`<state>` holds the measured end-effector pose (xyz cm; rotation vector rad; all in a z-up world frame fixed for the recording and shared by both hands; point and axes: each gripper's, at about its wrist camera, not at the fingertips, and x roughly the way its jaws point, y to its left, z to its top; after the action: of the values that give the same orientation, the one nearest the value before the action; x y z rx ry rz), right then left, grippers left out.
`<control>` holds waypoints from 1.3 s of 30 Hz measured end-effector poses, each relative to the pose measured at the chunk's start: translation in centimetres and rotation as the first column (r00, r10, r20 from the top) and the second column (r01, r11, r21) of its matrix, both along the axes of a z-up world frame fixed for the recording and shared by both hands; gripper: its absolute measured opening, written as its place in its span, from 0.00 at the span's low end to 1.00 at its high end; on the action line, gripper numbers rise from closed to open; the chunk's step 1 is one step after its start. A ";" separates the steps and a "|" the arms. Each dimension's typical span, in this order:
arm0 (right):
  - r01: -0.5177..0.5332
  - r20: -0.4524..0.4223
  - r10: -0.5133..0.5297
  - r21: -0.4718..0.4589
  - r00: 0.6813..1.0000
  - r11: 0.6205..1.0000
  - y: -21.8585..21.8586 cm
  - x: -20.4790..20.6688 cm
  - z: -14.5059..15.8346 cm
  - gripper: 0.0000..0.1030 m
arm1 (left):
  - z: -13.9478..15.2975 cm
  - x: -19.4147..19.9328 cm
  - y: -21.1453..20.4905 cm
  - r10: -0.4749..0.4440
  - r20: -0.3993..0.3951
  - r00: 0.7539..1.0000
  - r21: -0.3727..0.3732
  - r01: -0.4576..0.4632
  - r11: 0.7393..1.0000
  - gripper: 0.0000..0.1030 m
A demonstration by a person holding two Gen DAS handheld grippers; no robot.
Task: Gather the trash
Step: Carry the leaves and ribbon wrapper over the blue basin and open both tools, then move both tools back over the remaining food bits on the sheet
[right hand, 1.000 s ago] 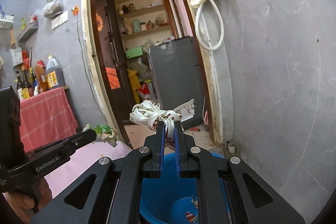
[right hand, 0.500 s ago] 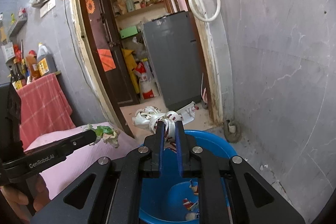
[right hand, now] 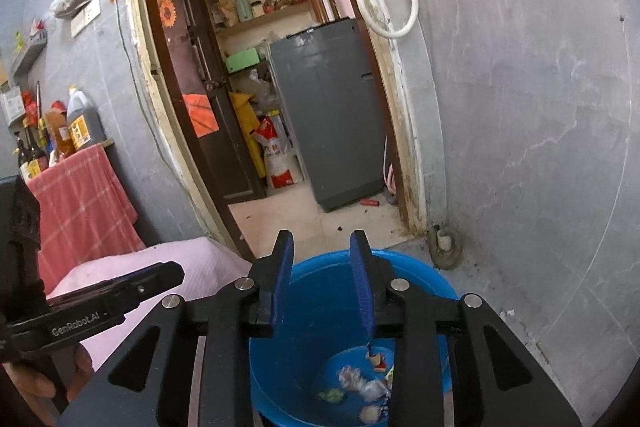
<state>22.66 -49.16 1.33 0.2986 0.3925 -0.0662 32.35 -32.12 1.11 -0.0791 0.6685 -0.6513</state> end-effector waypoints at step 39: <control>-0.182 0.337 0.209 -0.111 0.918 0.977 15.3 -4.3 8.5 1.00 | 9.1 -9.4 22.9 0.445 0.349 0.824 -0.101 -0.439 0.893 0.98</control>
<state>18.35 -33.89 9.81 0.1876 0.0655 0.1669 23.00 -9.22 10.18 -0.1213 0.2642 -0.2067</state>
